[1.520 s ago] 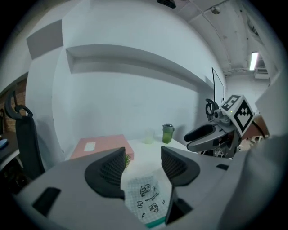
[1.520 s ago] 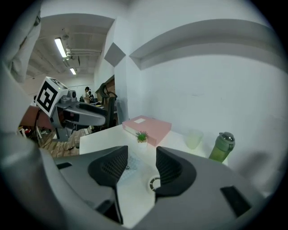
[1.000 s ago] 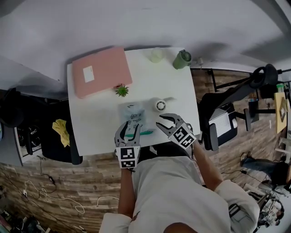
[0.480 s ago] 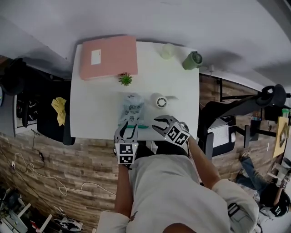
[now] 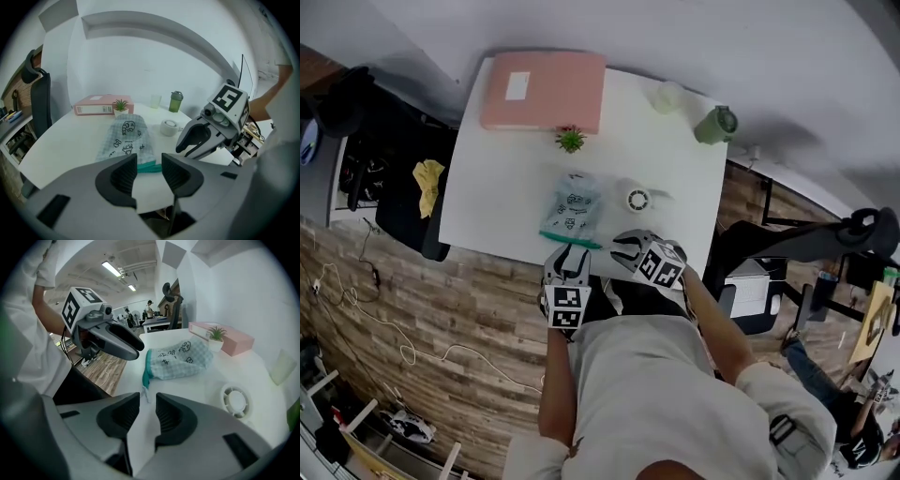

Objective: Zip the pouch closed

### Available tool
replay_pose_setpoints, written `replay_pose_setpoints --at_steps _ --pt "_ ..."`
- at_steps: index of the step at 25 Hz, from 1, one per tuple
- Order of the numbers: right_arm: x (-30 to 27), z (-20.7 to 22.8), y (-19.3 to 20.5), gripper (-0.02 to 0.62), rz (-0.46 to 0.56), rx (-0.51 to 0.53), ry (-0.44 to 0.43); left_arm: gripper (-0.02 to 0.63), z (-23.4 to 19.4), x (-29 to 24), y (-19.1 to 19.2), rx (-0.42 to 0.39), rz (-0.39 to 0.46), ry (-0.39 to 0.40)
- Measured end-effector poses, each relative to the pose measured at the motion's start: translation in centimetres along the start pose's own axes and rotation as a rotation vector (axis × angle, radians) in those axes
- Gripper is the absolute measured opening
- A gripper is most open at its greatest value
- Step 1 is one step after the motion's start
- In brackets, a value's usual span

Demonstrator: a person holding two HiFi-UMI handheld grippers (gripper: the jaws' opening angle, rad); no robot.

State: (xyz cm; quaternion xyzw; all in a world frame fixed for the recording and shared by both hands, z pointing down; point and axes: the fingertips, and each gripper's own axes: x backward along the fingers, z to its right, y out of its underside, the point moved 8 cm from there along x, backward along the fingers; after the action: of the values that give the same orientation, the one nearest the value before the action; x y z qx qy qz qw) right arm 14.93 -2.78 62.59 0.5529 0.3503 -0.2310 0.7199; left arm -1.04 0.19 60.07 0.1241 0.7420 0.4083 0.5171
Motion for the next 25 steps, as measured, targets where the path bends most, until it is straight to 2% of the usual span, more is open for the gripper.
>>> replay_pose_setpoints --at_steps 10,19,25 --pt "-1.6 0.0 0.5 0.090 -0.029 0.069 -0.069 0.155 2.3 -0.8 2.4 0.013 -0.038 -0.005" --pt "-2.0 -0.2 0.1 0.011 -0.001 0.050 -0.089 0.155 3.7 -1.8 3.5 -0.019 -0.077 0.045" --pt "-2.2 -0.3 -0.2 0.006 0.026 0.032 -0.111 0.169 4.4 -2.3 3.6 -0.044 -0.086 0.047"
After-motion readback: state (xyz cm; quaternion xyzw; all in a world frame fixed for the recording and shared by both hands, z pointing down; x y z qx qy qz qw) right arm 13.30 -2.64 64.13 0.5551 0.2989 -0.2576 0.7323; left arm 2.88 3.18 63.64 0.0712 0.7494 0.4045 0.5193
